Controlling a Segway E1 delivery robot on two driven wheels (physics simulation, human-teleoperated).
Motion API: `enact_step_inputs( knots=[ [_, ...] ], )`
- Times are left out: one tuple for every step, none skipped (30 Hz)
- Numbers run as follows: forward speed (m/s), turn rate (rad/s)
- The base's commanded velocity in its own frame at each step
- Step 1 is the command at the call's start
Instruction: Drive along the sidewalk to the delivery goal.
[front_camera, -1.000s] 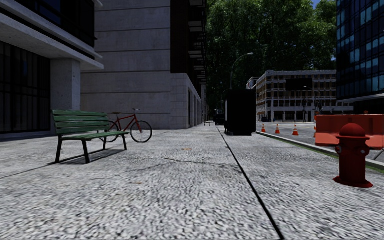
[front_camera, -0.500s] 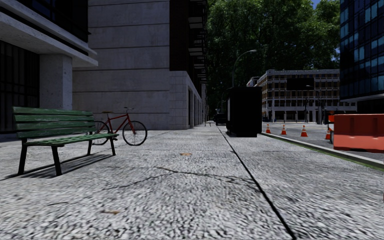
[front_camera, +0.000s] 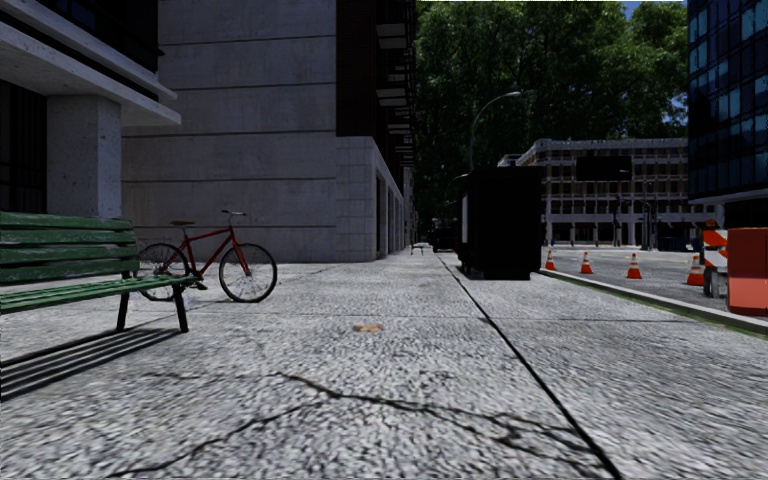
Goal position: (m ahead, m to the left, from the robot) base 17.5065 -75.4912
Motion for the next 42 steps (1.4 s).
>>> enact_step_inputs(
  knots=[
    [2.00, 0.00],
    [2.00, 0.00],
    [2.00, 0.00],
    [2.00, 0.00],
    [2.00, 0.00],
    [2.00, 0.00],
    [2.00, 0.00],
    [2.00, 0.00],
    [2.00, 0.00],
    [2.00, 0.00],
    [2.00, 0.00],
    [2.00, 0.00],
    [2.00, 0.00],
    [2.00, 0.00],
    [2.00, -0.68],
    [2.00, -1.20],
    [2.00, -1.20],
    [2.00, -1.20],
    [2.00, -0.07],
    [2.00, 0.00],
    [2.00, 0.00],
    [2.00, 0.00],
    [2.00, 0.00],
    [2.00, 0.00],
    [2.00, 0.00],
    [2.00, 0.00],
    [2.00, 0.00],
    [2.00, 0.00],
    [2.00, 0.00],
    [2.00, 0.00],
    [2.00, 0.00],
    [2.00, 0.00],
    [2.00, 0.00],
    [2.00, 0.00],
    [2.00, 0.00],
    [2.00, 0.00],
    [2.00, 0.00],
    [2.00, -0.30],
    [2.00, -1.04],
    [2.00, -1.20],
    [2.00, -1.20],
    [2.00, -1.20]
  ],
)
